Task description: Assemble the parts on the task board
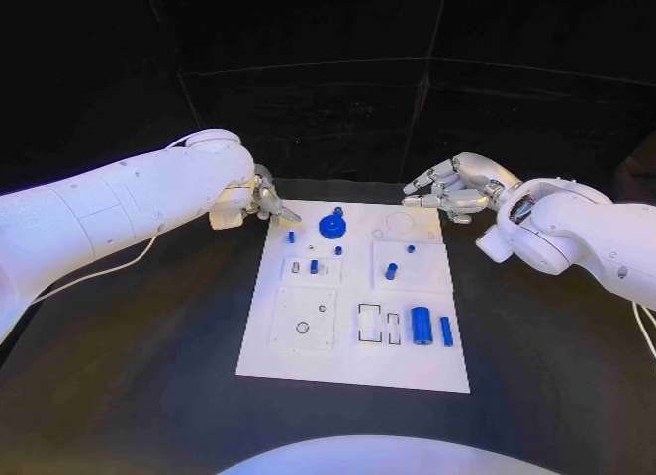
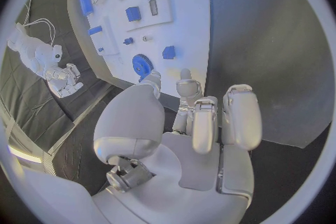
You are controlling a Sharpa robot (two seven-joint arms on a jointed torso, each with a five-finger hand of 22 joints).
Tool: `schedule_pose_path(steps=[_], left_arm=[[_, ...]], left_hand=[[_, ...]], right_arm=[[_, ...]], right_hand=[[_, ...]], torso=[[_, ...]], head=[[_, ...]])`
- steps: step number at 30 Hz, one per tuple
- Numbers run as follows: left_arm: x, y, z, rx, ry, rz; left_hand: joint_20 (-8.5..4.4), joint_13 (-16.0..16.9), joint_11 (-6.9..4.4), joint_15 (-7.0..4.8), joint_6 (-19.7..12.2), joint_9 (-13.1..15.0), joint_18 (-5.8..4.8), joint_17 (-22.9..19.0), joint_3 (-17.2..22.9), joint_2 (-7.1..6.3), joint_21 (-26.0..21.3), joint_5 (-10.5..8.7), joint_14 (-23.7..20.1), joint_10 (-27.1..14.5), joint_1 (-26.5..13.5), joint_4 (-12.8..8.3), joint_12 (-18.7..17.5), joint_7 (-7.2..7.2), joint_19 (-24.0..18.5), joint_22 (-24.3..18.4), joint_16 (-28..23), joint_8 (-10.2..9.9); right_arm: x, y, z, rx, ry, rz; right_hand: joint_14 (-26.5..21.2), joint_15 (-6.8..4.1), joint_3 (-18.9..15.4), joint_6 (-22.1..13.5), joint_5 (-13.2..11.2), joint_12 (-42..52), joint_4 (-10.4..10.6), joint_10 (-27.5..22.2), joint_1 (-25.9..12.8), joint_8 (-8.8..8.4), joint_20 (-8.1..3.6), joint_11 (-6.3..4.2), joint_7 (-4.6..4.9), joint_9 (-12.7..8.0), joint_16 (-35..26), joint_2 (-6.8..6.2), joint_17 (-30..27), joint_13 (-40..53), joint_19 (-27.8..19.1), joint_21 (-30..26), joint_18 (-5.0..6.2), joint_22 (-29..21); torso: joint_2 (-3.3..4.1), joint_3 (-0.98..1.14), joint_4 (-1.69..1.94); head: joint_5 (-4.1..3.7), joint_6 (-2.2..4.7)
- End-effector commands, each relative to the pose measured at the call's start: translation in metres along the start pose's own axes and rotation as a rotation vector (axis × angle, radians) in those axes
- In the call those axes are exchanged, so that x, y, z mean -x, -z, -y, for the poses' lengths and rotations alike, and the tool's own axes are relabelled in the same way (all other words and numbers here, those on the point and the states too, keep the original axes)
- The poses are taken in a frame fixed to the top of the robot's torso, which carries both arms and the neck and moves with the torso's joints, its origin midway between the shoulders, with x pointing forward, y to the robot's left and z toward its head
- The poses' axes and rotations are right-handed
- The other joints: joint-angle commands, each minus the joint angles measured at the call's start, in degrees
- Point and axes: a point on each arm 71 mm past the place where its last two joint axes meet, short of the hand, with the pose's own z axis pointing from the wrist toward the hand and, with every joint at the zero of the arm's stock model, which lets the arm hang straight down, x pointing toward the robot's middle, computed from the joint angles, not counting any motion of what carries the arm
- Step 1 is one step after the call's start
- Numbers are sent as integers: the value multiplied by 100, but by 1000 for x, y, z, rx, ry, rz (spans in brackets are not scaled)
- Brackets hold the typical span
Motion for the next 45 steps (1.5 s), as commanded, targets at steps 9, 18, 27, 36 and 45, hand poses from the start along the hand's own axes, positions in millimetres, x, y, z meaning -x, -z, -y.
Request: schedule_pose_path(steps=[9,18,27,36,45], left_arm=[[-12,-7,9,-28,-34,-49],[-18,-8,12,-32,-55,-68],[-21,-9,13,-30,-60,-71],[-20,-9,15,-49,-44,-46],[-20,-8,18,-78,-39,-41]], left_hand=[[19,37,-10,20,72,-15,14,1510,-76,106,16,10,593,18,15,-3,54,-15,29,35,19,10],[11,51,-21,10,112,-27,12,1510,-120,149,24,11,593,31,88,-33,75,-29,33,50,19,32],[1,46,-34,-1,140,-51,12,1510,-135,263,23,12,593,33,267,-105,85,-41,33,55,19,55],[-13,24,-46,-15,151,-74,17,1510,10,522,4,12,593,24,638,-304,83,-55,24,37,19,96],[-31,-7,-82,-39,128,-98,28,1510,309,693,-39,12,593,4,1129,-671,59,-92,6,-13,19,117]], right_arm=[[-1,-1,-3,17,0,-9],[-2,-2,-3,17,0,-11],[-2,-2,-3,17,0,-12],[-2,-3,-3,17,0,-14],[-3,-3,-3,16,0,-17]], right_hand=[[154,-15,-46,-59,51,-32,-7,-51,16,39,0,3,-1,-7,-15,45,-7,-15,-21,-14,58,-10],[154,-15,-46,-59,51,-32,-7,-51,16,39,0,3,-1,-7,-15,45,-7,-15,-21,-14,58,-10],[155,-15,-49,-60,66,-32,-7,-52,21,42,0,3,-2,-7,-18,49,-9,-18,-19,-15,58,-8],[155,-15,-49,-60,66,-32,-7,-52,21,42,0,3,-2,-7,-18,49,-9,-18,-19,-15,58,-8],[155,-16,-53,-62,84,-35,-5,-56,27,46,-1,2,-2,-7,-23,55,-13,-24,-19,-19,59,-14]], torso=[[-5,4,6],[-6,3,6],[-8,3,10],[-9,1,8],[-5,2,10]], head=[[-2,-11],[-8,-13],[-12,-22],[-16,-31],[-29,-47]])
